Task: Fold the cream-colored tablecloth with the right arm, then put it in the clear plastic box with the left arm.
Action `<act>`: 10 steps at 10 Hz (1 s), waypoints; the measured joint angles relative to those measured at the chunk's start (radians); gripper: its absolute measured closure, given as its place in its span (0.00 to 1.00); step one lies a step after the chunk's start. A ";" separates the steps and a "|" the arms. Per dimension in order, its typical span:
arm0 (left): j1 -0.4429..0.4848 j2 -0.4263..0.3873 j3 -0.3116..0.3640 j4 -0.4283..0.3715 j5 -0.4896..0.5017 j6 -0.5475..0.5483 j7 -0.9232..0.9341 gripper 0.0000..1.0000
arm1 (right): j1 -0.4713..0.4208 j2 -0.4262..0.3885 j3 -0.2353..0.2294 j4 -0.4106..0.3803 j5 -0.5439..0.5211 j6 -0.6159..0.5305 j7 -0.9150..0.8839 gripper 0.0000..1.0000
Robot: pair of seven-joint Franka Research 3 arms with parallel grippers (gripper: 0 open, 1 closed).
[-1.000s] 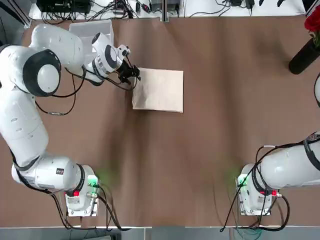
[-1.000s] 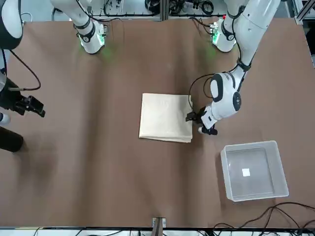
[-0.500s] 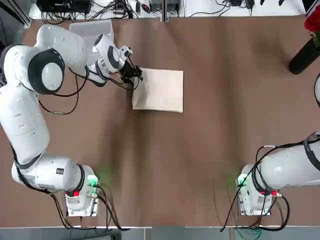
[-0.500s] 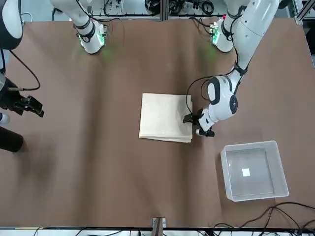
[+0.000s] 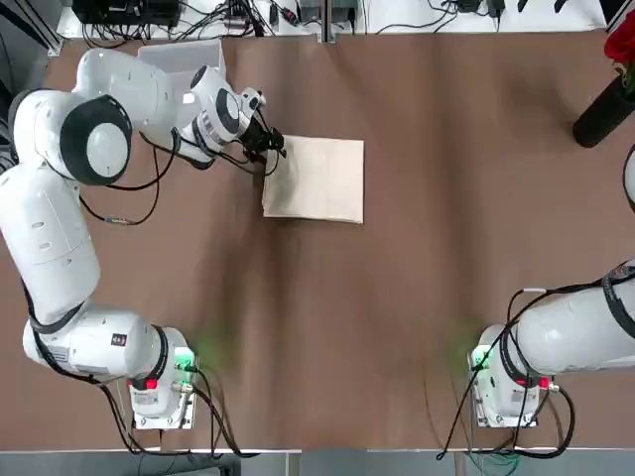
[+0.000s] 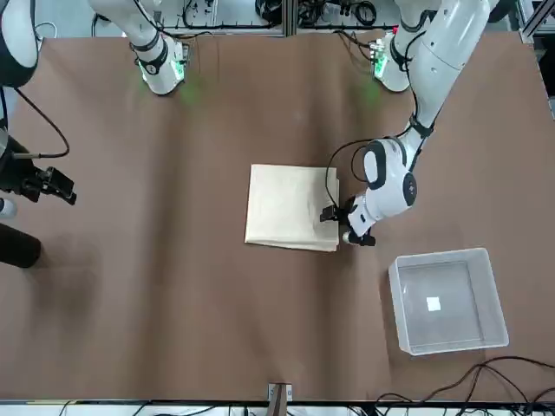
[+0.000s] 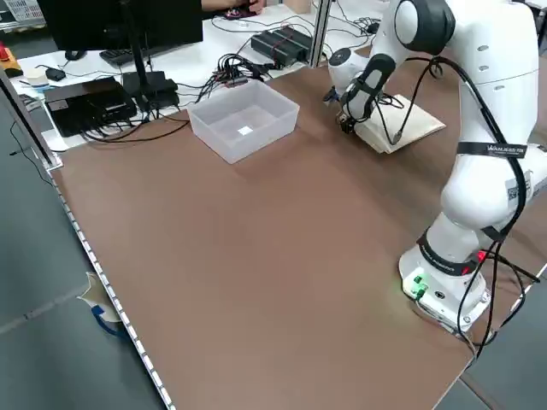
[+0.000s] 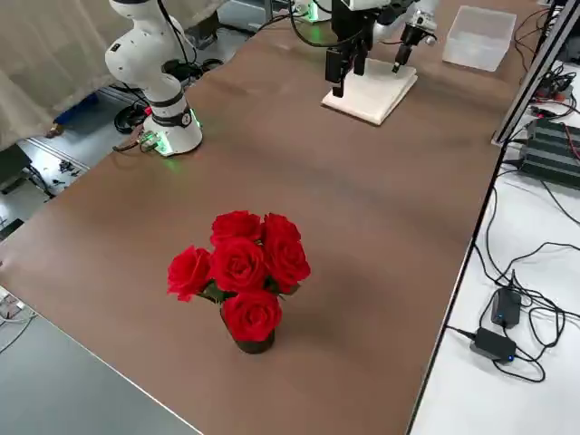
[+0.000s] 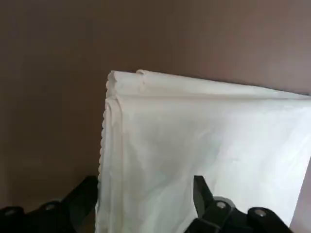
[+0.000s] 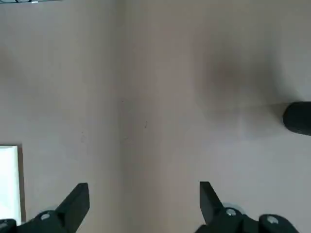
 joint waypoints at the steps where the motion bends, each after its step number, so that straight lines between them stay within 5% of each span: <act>1: 0.000 0.002 0.000 0.001 0.000 0.000 0.000 0.19 | -0.001 0.000 0.000 0.000 0.000 0.000 -0.002 0.00; 4: 0.000 0.007 -0.005 0.004 0.000 0.000 0.000 0.67 | 0.000 0.000 0.002 0.000 0.000 -0.001 -0.003 0.00; 6: -0.001 0.007 -0.012 0.010 0.000 0.000 -0.001 0.91 | 0.002 0.001 0.004 -0.004 0.000 -0.002 -0.004 0.00; 10: -0.001 -0.012 -0.019 0.029 0.000 0.000 0.000 0.93 | 0.002 0.002 0.005 -0.005 0.000 -0.002 -0.004 0.00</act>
